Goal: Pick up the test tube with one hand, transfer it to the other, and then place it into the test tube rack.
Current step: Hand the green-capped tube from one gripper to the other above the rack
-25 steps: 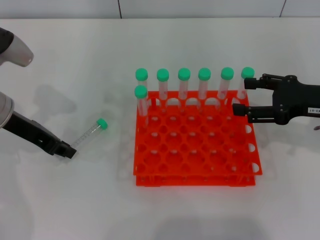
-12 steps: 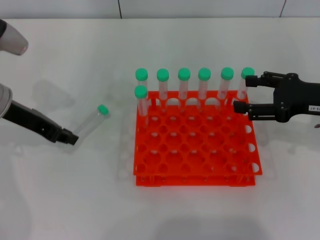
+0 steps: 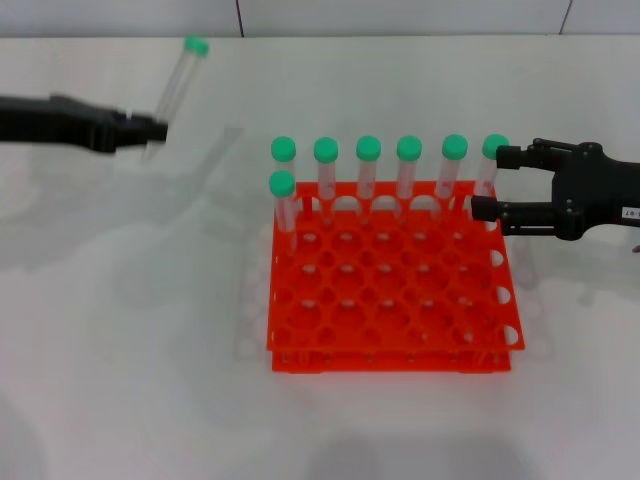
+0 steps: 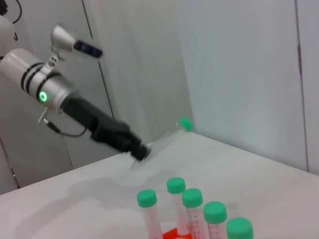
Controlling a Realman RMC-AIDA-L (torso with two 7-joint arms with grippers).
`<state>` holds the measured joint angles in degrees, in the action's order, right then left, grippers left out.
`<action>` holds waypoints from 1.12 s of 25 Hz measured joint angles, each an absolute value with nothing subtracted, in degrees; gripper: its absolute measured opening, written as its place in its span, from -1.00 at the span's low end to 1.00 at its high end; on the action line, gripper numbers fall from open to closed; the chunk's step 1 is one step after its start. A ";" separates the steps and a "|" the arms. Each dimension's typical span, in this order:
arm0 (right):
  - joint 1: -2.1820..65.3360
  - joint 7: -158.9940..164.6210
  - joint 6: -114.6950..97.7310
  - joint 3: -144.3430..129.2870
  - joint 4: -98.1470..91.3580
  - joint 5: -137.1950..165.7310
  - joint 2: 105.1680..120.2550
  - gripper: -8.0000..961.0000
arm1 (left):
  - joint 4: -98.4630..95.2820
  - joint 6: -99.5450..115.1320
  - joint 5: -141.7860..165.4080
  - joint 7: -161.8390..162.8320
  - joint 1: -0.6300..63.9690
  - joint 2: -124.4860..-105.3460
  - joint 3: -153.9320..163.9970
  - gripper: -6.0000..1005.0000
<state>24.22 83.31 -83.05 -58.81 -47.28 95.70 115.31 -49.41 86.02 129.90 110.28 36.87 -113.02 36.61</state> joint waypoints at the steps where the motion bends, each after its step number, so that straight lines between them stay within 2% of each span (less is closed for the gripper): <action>1: 24.22 83.30 -83.05 -58.78 -47.28 95.70 115.31 0.75 | -49.45 85.29 127.02 109.12 36.64 -113.02 36.50 -0.60; 7: 24.56 83.12 -82.82 -58.71 -47.28 95.70 115.31 0.75 | -49.23 81.77 118.84 106.27 37.16 -114.06 36.75 -0.60; 15: 24.64 82.70 -82.10 -58.70 -47.34 94.95 115.15 0.75 | -46.62 78.54 109.04 98.50 39.73 -117.90 37.61 -0.60; 22: 24.70 82.63 -81.32 -58.71 -47.99 94.91 115.05 0.75 | -39.79 77.62 106.24 96.40 43.95 -118.38 40.86 -0.60; 28: 24.70 82.61 -80.67 -58.71 -48.24 94.91 114.87 0.75 | -38.79 77.76 102.78 94.10 44.50 -118.96 48.32 -0.60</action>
